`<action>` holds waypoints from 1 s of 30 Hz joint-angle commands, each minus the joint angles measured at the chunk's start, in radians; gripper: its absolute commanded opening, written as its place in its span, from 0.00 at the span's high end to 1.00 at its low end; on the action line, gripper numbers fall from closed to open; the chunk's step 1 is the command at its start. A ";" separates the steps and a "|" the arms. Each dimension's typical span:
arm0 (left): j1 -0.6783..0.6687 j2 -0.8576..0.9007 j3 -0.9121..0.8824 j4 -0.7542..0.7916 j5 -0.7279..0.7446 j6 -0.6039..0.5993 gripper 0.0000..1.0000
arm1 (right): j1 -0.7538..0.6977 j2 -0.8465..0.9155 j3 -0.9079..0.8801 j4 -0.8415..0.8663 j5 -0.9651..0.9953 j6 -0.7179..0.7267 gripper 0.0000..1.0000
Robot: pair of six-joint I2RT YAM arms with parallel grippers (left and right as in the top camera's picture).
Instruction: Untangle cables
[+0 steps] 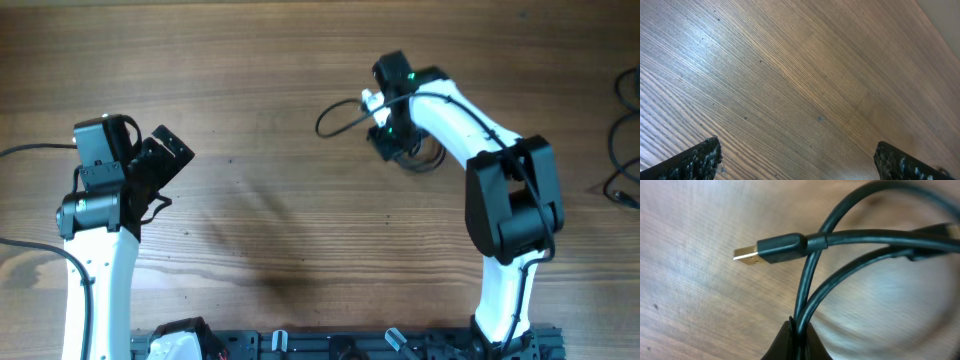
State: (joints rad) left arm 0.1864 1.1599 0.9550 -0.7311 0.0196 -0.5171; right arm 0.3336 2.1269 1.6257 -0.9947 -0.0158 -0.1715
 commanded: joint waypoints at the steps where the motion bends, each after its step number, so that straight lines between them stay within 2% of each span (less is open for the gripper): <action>1: 0.006 -0.006 0.006 0.001 -0.010 0.015 0.00 | -0.059 -0.052 0.153 -0.015 0.142 0.061 0.96; 4: 0.006 -0.006 0.006 0.001 -0.010 0.015 0.00 | -0.113 -0.077 0.211 0.018 0.271 0.067 0.96; 6: 0.006 -0.006 0.006 0.001 -0.010 0.015 0.00 | -0.154 -0.082 0.214 0.102 0.335 0.032 0.96; 8: 0.006 -0.006 0.006 0.001 -0.010 0.015 0.00 | -0.199 -0.076 0.212 0.187 0.337 -0.037 0.96; 16: 0.006 -0.006 0.006 0.001 -0.010 0.015 0.00 | -0.436 -0.025 0.211 0.465 0.313 -0.035 0.96; 22: 0.006 -0.006 0.006 0.000 -0.010 0.015 0.00 | -0.540 0.061 0.211 0.554 0.298 -0.033 0.95; 26: 0.006 -0.005 0.006 0.001 -0.010 0.015 0.00 | -0.593 0.142 0.211 0.553 0.196 -0.032 0.96; 30: 0.006 0.001 0.006 0.001 -0.010 0.015 0.00 | -0.610 0.187 0.210 0.539 0.191 -0.031 0.96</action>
State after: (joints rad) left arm 0.1864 1.1599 0.9550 -0.7334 0.0196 -0.5167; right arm -0.2695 2.2856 1.8229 -0.4583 0.2153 -0.1959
